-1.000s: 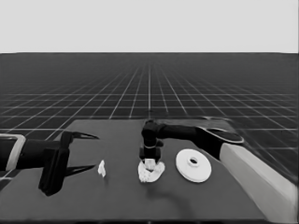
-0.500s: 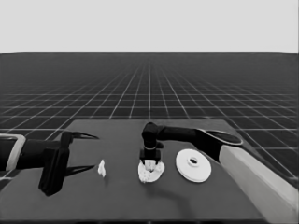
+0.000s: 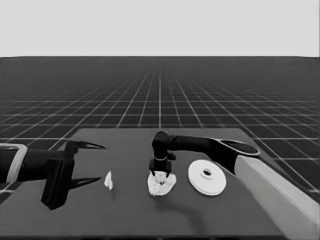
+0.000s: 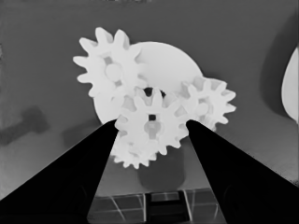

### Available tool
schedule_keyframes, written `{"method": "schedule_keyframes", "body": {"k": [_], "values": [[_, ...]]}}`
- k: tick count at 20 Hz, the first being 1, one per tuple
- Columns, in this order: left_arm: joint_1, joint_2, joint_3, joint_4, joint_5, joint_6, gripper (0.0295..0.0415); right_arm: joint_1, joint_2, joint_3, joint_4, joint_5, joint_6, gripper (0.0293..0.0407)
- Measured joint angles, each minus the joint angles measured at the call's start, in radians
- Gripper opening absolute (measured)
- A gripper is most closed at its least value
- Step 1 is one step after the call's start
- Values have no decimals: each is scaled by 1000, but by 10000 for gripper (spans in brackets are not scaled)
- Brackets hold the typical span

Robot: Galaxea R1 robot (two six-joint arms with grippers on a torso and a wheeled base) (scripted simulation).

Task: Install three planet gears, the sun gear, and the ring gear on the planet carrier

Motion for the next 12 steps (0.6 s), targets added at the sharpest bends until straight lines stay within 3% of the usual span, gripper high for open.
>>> {"method": "schedule_keyframes", "body": {"k": [12], "values": [[0, 0, 0, 0, 0, 0, 385, 0, 0, 0, 0, 0, 126, 310]]}}
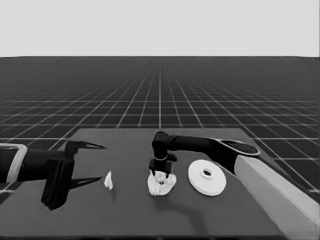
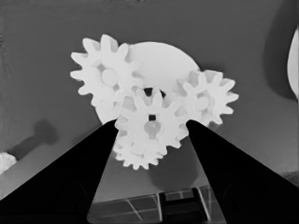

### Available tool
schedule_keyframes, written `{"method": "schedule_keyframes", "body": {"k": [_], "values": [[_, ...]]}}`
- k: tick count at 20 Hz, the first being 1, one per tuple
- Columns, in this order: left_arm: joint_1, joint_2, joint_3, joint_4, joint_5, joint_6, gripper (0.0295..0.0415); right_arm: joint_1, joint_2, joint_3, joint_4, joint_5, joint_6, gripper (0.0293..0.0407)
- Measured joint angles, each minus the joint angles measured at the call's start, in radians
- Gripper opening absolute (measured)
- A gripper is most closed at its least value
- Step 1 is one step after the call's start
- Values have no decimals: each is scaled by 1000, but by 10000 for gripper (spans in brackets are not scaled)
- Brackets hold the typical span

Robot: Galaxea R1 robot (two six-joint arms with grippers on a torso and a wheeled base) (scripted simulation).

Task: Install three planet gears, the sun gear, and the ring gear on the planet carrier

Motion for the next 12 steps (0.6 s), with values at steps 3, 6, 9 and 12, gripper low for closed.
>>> {"method": "schedule_keyframes", "body": {"k": [3, 6, 9, 12], "values": [[0, 0, 0, 0, 0, 0, 385, -1, 0, 0, 0, 0, 31, 310], [0, 0, 0, 0, 0, 0, 385, -5, -1, -1, 0, 0, 63, 310], [0, 0, 0, 0, 0, 0, 385, -6, -2, -1, 0, 0, 94, 310], [0, 0, 0, 0, 0, 0, 385, -6, -2, -1, 0, 0, 126, 310]]}}
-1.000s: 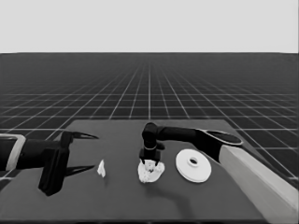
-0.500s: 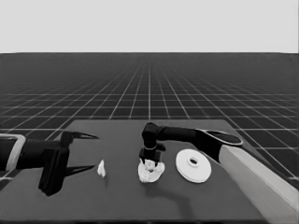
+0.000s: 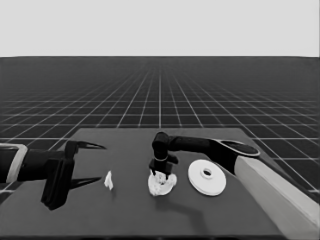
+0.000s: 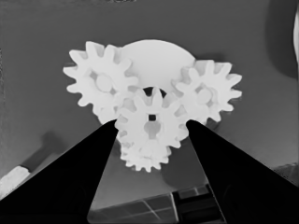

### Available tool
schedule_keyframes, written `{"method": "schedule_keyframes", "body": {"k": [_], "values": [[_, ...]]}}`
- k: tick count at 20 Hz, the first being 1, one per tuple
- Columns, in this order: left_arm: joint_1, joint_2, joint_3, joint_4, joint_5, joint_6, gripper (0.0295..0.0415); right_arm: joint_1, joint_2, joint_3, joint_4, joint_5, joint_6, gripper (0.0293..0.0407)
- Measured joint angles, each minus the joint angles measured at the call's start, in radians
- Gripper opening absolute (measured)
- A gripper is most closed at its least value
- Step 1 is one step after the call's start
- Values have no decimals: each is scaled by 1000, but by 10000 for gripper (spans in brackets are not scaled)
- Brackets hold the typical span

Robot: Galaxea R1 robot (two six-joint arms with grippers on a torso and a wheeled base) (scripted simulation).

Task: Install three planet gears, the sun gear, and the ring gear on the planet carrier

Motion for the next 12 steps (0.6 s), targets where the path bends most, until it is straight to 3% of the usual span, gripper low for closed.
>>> {"method": "schedule_keyframes", "body": {"k": [12], "values": [[0, 0, 0, 0, 0, 0, 385, 0, 0, 0, 0, 0, 126, 310]]}}
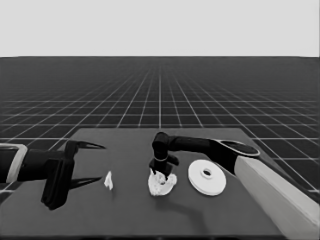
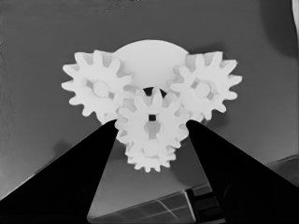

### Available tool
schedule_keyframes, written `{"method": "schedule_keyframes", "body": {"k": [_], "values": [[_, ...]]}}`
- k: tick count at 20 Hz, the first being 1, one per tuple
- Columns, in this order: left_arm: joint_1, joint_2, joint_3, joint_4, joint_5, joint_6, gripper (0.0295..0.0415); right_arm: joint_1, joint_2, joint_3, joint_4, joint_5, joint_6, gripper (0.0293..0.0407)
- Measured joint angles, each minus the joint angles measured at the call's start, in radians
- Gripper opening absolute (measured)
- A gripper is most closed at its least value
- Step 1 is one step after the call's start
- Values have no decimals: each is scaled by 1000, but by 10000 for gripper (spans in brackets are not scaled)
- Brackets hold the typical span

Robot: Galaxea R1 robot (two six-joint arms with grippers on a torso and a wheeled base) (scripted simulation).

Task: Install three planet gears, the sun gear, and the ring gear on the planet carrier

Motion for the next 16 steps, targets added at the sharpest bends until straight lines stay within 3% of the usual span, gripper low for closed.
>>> {"method": "schedule_keyframes", "body": {"k": [16], "values": [[0, 0, 0, 0, 0, 0, 385, 0, 0, 0, 0, 0, 168, 309]]}}
